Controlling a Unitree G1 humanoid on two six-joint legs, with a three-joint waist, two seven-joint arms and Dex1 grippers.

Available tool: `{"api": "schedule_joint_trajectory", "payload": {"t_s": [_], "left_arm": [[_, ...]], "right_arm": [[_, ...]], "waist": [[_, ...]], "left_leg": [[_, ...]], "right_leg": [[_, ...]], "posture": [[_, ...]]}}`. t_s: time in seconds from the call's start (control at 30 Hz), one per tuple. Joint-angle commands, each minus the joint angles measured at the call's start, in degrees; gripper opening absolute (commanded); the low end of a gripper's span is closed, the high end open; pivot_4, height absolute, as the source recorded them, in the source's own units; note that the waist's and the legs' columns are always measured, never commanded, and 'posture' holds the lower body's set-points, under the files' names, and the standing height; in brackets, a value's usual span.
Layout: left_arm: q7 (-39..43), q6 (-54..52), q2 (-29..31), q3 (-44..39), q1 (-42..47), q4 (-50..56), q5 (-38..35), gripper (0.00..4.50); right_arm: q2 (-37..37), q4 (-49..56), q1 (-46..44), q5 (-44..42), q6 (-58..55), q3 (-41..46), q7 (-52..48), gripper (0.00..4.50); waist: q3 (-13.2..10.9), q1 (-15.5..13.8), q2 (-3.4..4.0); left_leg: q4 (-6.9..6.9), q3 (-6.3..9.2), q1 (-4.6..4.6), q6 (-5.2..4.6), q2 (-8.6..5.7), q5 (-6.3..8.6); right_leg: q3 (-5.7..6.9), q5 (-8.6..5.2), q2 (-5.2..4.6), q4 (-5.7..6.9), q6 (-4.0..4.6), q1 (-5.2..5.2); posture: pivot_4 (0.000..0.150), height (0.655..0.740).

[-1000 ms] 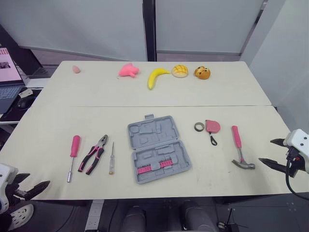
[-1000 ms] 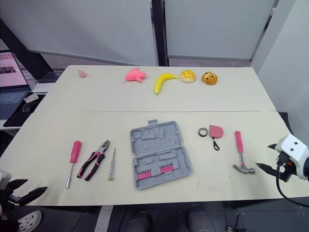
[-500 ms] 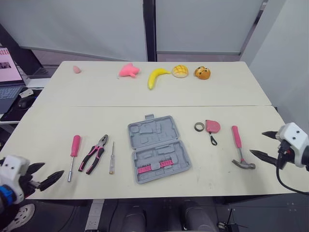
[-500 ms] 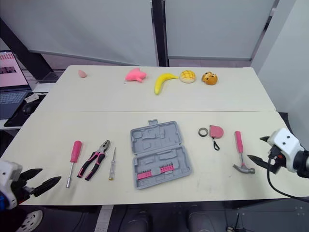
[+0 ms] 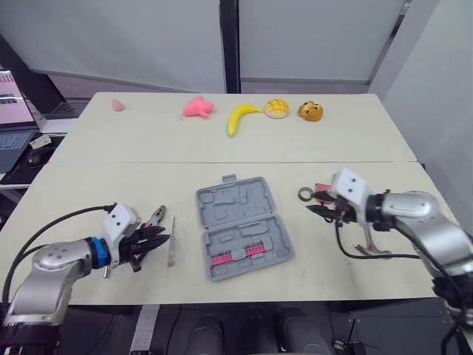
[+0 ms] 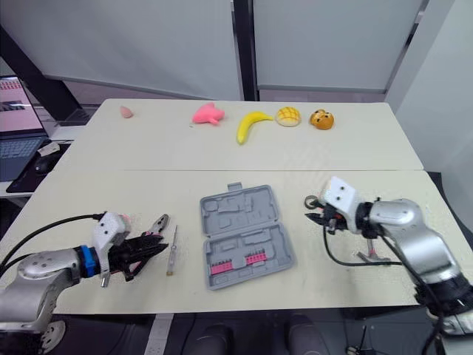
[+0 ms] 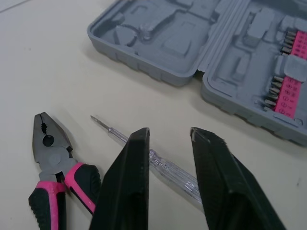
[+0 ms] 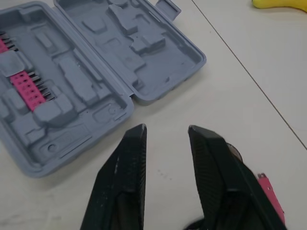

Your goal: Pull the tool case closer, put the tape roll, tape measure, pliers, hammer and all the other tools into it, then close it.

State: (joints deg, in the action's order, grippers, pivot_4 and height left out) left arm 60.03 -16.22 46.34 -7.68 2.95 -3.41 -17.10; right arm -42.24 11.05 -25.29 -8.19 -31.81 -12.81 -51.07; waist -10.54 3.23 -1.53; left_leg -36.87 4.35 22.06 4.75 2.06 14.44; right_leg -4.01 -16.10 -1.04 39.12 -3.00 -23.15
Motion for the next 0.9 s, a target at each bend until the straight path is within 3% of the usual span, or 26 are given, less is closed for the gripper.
{"api": "schedule_joint_trajectory", "payload": {"t_s": [0.03,0.2,0.53,0.9], "left_arm": [[1.6,3.2,0.3,4.5,3.3,-2.3,3.6,0.01],[2.3,5.8,-1.2,9.3,7.2,-6.6,6.9,0.00],[1.2,7.3,-5.5,14.3,13.8,-11.6,10.8,0.00],[-0.4,6.1,-7.5,16.2,17.2,-13.5,13.4,0.00]], "right_arm": [[3.3,-7.0,-4.5,3.6,1.7,-3.7,0.8,0.75],[7.9,-19.0,-9.8,7.3,5.7,-7.0,0.7,0.02],[15.4,-38.8,-17.7,13.1,15.9,-11.2,-1.8,0.02],[18.4,-43.9,-18.4,15.3,18.9,-10.7,-3.7,0.02]], "waist": [[0.0,0.0,0.00],[0.0,0.0,0.02],[0.0,0.1,0.02],[0.0,0.1,0.02]], "left_leg": [[-0.01,0.00,0.00,0.00,0.00,0.00],[-0.02,0.02,0.03,0.00,0.00,0.00],[-0.08,0.09,0.02,-0.01,-0.04,-0.01],[-0.11,0.13,-0.02,-0.01,-0.07,-0.01]], "right_leg": [[0.00,0.00,0.00,0.00,0.00,0.00],[0.03,0.01,0.00,0.03,0.01,-0.03],[0.07,0.02,-0.01,0.31,0.01,-0.07],[0.08,0.01,-0.01,0.45,0.01,-0.08]], "posture": [[0.150,0.7255],[0.150,0.7255],[0.150,0.7255],[0.150,0.7255]]}}
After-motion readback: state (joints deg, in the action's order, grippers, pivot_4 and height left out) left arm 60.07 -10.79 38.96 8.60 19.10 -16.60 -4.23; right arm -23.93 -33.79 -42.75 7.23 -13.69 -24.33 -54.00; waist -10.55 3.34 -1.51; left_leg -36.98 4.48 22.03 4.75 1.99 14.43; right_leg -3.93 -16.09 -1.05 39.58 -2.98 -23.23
